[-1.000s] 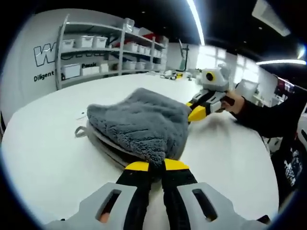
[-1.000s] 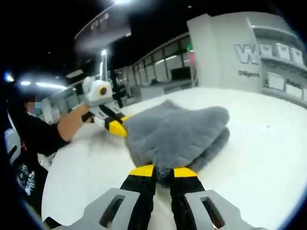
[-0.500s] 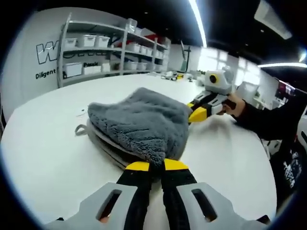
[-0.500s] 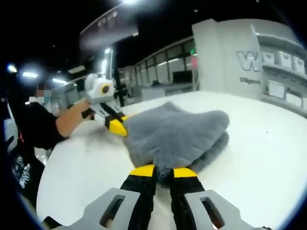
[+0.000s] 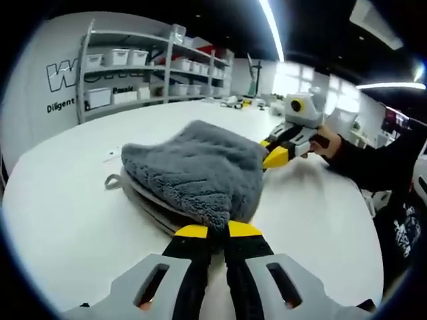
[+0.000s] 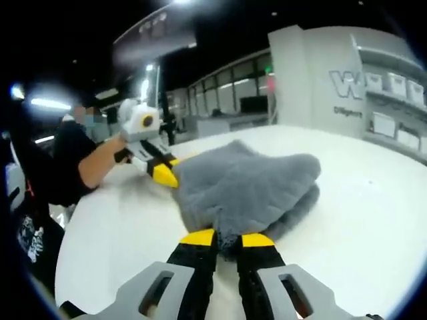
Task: Open the folded towel by lifting each exposed corner and separating the folded layers until the towel lies flat within the target outline without major curled edges
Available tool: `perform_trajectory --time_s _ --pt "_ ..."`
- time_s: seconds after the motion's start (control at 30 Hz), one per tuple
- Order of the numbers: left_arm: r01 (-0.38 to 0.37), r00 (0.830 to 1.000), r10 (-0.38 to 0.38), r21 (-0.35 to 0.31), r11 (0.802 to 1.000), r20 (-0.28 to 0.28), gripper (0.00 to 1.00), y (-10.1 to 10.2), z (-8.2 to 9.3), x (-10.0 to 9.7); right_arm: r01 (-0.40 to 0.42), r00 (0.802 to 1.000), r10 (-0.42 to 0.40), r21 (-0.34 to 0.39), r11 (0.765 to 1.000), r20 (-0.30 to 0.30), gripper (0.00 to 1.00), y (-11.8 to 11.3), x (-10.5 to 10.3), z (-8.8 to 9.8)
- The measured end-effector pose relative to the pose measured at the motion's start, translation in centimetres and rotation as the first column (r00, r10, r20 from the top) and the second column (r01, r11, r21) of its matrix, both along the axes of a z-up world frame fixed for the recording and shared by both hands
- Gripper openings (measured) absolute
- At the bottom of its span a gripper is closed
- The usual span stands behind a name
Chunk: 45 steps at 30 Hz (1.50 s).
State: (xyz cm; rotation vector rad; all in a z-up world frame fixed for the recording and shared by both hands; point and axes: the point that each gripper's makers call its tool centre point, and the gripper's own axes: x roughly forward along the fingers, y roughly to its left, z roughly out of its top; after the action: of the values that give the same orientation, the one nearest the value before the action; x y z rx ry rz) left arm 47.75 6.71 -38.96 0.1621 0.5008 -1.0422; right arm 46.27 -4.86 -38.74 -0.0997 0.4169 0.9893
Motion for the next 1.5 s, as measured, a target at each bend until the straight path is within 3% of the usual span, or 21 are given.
perform_trajectory --time_s 0.17,0.37,0.57,1.27,1.5 --pt "0.013 1.000 -0.014 0.024 1.000 0.024 0.05 0.1 -0.4 -0.6 -0.030 0.999 0.030 -0.010 1.000 0.012 0.07 -0.1 -0.8 -0.2" --pt "0.018 1.000 -0.018 0.006 1.000 -0.025 0.05 0.1 -0.2 -1.3 -0.043 0.999 0.043 0.020 0.999 -0.013 0.07 -0.3 -1.2 0.0" --pt "0.030 0.998 -0.030 0.006 1.000 -0.049 0.05 -0.2 -0.2 -2.4 -0.067 0.998 0.067 -0.009 0.998 0.008 0.07 -0.1 -2.1 -0.1" --pt "0.128 0.986 -0.128 -0.004 0.992 -0.110 0.05 -0.1 -0.1 -5.2 -0.140 0.987 0.140 0.000 0.990 -0.078 0.07 -0.3 -3.8 -0.2" --pt "0.151 0.983 -0.150 -0.002 0.989 -0.107 0.05 -0.1 0.0 -5.6 -0.152 0.984 0.151 -0.009 0.988 -0.096 0.06 -0.5 -4.2 -0.1"
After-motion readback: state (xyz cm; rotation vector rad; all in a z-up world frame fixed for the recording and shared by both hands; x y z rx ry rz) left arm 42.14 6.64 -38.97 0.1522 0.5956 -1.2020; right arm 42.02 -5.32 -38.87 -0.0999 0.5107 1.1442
